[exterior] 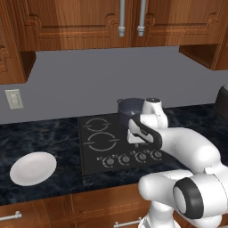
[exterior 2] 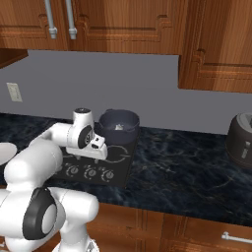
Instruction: Retrieve the frozen meat and place it in the pot on a burner. Then turn the burner on.
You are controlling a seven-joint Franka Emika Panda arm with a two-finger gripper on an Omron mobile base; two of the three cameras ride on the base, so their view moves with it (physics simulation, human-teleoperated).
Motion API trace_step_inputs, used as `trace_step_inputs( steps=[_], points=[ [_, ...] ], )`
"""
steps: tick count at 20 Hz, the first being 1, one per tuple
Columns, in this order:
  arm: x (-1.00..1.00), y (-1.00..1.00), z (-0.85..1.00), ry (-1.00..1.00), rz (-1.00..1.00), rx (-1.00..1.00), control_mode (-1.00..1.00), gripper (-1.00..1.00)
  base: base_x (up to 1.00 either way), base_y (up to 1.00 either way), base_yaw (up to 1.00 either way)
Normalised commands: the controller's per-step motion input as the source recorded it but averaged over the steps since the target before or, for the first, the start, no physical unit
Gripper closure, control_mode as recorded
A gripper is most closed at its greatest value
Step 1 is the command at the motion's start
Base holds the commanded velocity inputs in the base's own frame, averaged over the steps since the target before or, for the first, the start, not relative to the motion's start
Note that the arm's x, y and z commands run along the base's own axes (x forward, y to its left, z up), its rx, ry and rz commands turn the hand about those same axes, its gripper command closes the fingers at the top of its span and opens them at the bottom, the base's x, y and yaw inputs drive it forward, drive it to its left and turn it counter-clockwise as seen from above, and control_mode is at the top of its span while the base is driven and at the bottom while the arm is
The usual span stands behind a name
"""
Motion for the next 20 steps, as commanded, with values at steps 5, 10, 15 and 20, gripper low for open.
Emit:
trace_step_inputs(
  steps=[5,10,15,20],
  points=[
    [0.00,0.00,-0.33,0.00,0.00,-0.01,-1.00,-1.00,0.00,0.00,0.00],
    [0.00,0.00,-0.37,0.00,0.00,-0.02,-1.00,-1.00,0.00,0.00,0.00],
    [0.00,0.00,-0.19,0.00,0.00,-0.01,-1.00,-1.00,0.00,0.00,0.00],
    [0.00,0.00,-0.11,0.00,0.00,0.00,-1.00,-1.00,0.00,0.00,0.00]
  ],
)
